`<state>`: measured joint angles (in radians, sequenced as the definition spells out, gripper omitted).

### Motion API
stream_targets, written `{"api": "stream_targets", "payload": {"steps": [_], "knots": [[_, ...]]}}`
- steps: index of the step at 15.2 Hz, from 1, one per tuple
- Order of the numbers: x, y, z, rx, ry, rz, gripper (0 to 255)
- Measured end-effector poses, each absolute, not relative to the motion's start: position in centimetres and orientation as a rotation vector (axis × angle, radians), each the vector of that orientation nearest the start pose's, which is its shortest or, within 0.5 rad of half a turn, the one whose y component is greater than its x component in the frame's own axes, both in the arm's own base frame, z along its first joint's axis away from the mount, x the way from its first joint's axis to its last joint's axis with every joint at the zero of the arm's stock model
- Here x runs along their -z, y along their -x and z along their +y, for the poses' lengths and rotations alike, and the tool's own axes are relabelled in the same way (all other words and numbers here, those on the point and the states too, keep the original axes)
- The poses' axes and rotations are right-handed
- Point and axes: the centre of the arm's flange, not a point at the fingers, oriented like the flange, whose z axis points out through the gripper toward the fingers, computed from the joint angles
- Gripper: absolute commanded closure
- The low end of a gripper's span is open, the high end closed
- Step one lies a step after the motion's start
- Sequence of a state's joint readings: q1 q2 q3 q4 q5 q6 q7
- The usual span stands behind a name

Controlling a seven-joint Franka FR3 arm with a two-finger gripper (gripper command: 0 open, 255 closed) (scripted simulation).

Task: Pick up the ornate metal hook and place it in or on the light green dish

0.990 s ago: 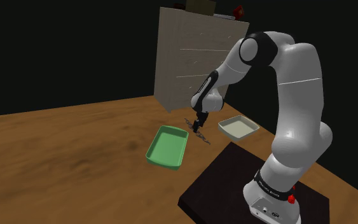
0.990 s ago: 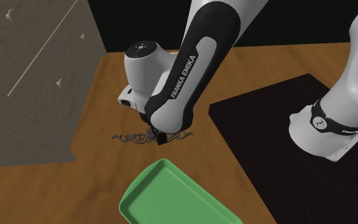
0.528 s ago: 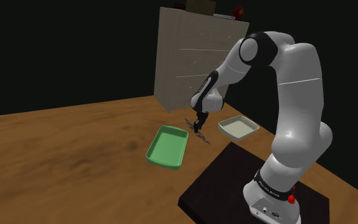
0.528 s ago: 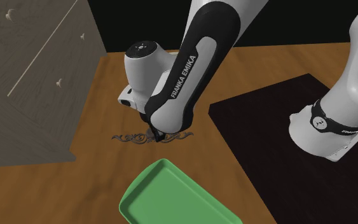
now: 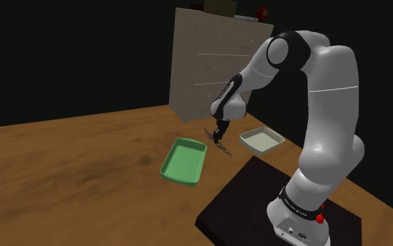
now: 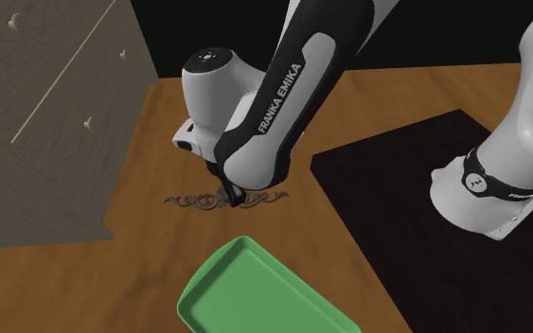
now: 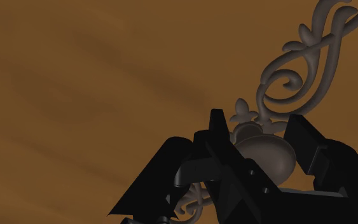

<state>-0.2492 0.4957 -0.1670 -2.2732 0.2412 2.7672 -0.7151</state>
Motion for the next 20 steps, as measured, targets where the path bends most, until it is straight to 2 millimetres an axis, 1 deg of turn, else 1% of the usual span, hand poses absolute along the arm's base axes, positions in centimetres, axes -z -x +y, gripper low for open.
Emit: {"api": "stream_targets", "payload": {"steps": [18,20], "knots": [[-23.8,-47.7,-22.8,0.026,3.136,-0.149,255],[-24.0,-47.8,-21.1,0.026,3.136,-0.149,255]]}}
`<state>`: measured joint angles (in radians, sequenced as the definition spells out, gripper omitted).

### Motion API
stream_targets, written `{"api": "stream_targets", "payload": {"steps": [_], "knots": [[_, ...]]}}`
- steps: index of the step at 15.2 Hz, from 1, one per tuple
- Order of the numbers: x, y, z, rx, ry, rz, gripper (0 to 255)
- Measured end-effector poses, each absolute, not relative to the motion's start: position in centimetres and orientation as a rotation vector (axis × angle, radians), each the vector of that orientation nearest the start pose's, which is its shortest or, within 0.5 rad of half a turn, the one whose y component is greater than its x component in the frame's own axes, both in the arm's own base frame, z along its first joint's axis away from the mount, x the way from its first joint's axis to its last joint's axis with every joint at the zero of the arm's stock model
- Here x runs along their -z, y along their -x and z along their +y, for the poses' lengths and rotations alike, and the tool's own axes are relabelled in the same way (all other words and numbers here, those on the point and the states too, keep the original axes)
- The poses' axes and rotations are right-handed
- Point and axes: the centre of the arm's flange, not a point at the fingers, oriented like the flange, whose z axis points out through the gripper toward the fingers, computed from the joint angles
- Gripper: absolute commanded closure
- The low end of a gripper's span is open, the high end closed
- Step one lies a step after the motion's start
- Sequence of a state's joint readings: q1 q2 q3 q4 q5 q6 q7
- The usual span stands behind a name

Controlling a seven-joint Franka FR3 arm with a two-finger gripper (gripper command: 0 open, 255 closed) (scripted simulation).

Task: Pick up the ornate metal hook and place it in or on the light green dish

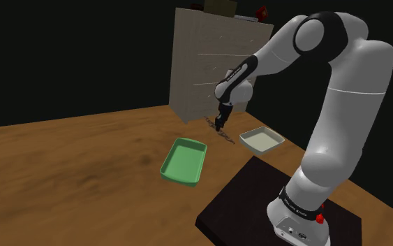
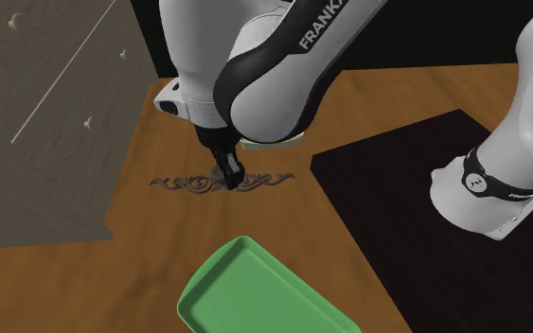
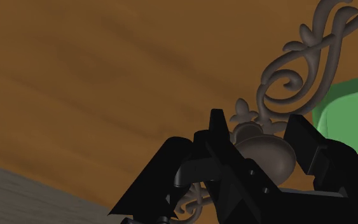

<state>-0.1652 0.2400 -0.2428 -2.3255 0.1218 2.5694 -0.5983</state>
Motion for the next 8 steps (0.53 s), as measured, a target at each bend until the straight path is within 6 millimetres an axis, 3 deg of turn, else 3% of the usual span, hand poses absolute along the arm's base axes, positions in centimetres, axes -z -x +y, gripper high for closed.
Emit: {"api": "stream_targets", "payload": {"steps": [8], "knots": [[-24.7,-47.9,-11.0,0.025,3.136,-0.151,255]]}}
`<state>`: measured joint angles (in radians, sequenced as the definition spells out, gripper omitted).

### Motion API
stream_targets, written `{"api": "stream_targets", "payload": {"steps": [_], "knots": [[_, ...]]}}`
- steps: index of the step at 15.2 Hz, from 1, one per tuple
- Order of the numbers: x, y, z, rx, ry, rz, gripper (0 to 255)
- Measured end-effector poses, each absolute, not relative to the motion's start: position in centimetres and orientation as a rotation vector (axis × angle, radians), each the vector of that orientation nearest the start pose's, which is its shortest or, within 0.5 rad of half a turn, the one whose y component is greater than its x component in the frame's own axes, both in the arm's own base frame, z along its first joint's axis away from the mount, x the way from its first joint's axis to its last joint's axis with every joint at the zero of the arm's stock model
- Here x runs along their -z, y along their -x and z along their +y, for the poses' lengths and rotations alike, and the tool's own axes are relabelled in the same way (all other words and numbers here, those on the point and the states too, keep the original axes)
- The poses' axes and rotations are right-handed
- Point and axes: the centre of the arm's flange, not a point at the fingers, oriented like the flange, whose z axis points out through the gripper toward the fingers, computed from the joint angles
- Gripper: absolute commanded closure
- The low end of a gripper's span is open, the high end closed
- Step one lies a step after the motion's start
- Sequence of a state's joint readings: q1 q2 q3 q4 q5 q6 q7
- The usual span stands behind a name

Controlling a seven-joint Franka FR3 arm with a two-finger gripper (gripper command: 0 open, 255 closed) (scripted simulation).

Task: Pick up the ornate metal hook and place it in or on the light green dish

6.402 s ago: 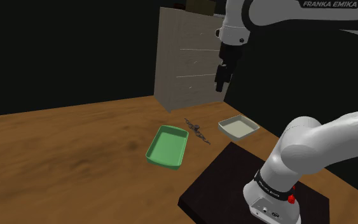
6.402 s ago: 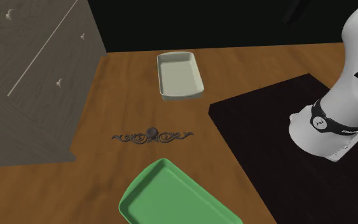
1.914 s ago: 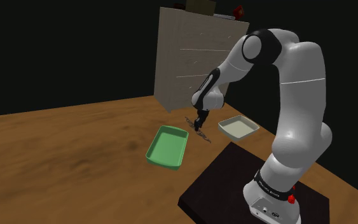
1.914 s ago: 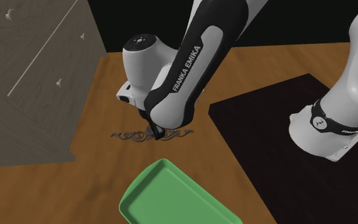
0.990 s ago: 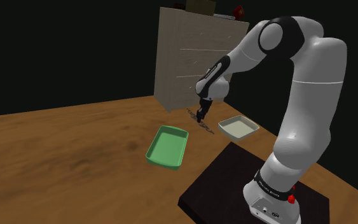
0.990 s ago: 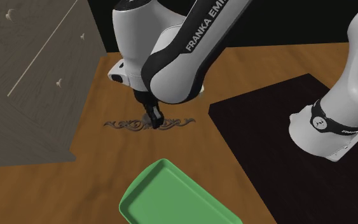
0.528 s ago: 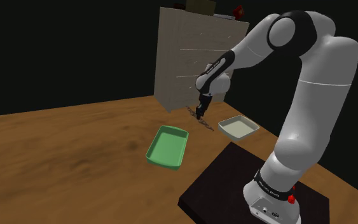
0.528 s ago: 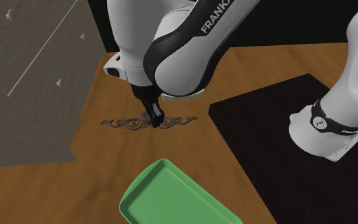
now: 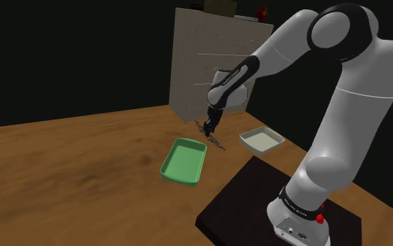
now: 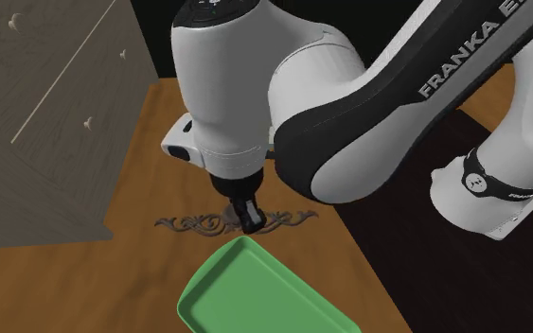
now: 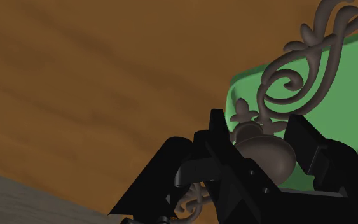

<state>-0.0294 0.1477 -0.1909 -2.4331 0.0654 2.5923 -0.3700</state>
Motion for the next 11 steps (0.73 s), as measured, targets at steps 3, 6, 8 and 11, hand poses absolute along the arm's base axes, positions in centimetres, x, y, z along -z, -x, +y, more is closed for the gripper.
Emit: {"api": "stream_targets", "payload": {"steps": [3,6,8,11], "knots": [[-24.9,-47.7,-7.0,0.025,3.136,-0.151,255],[-25.1,-47.8,-2.7,0.025,3.136,-0.153,255],[-25.3,-47.7,-0.3,0.026,3.136,-0.152,255],[-25.5,-47.7,3.4,0.025,3.136,-0.151,255]]}}
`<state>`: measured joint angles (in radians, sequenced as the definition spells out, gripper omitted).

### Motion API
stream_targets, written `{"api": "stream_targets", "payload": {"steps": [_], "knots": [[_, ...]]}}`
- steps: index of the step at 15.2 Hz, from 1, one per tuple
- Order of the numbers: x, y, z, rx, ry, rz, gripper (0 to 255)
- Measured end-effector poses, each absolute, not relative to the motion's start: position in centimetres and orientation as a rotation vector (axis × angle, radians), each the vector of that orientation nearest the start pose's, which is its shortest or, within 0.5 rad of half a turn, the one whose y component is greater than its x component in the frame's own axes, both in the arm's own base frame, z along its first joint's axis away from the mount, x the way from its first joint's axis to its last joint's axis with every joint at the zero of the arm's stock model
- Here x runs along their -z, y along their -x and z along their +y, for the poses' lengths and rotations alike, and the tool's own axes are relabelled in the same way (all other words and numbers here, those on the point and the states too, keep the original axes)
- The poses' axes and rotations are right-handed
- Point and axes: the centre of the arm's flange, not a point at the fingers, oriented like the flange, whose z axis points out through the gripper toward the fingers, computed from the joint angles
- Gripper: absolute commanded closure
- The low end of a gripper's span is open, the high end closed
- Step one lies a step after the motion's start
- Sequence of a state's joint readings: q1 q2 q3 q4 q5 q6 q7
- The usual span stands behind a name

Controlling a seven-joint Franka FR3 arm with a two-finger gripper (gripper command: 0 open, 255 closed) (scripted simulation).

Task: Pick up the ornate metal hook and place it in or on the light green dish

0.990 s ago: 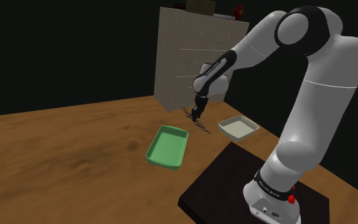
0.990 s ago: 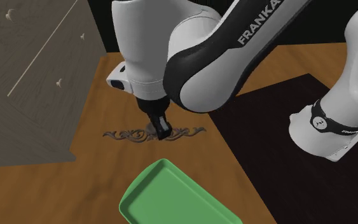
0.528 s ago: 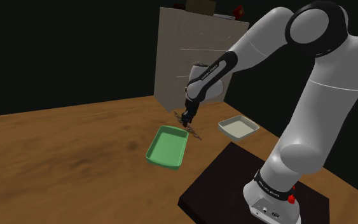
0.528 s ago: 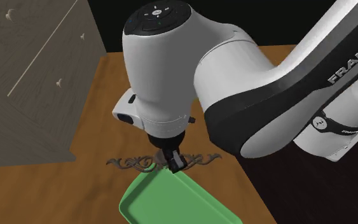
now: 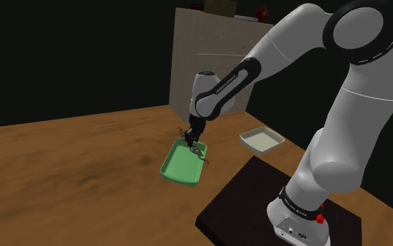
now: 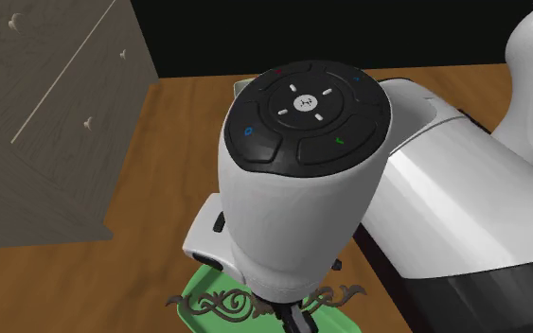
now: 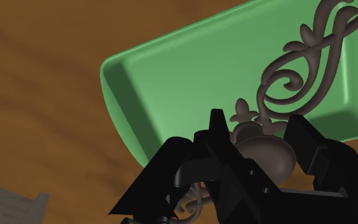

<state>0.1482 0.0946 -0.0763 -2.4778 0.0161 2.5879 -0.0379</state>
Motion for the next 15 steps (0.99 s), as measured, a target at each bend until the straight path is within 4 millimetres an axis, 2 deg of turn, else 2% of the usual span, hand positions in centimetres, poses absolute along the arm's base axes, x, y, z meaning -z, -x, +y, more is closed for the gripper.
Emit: {"api": "stream_targets", "payload": {"steps": [4,15], "knots": [[-24.0,-48.0,4.5,0.025,3.136,-0.149,255],[-18.1,-47.8,4.5,0.024,3.136,-0.149,255]]}}
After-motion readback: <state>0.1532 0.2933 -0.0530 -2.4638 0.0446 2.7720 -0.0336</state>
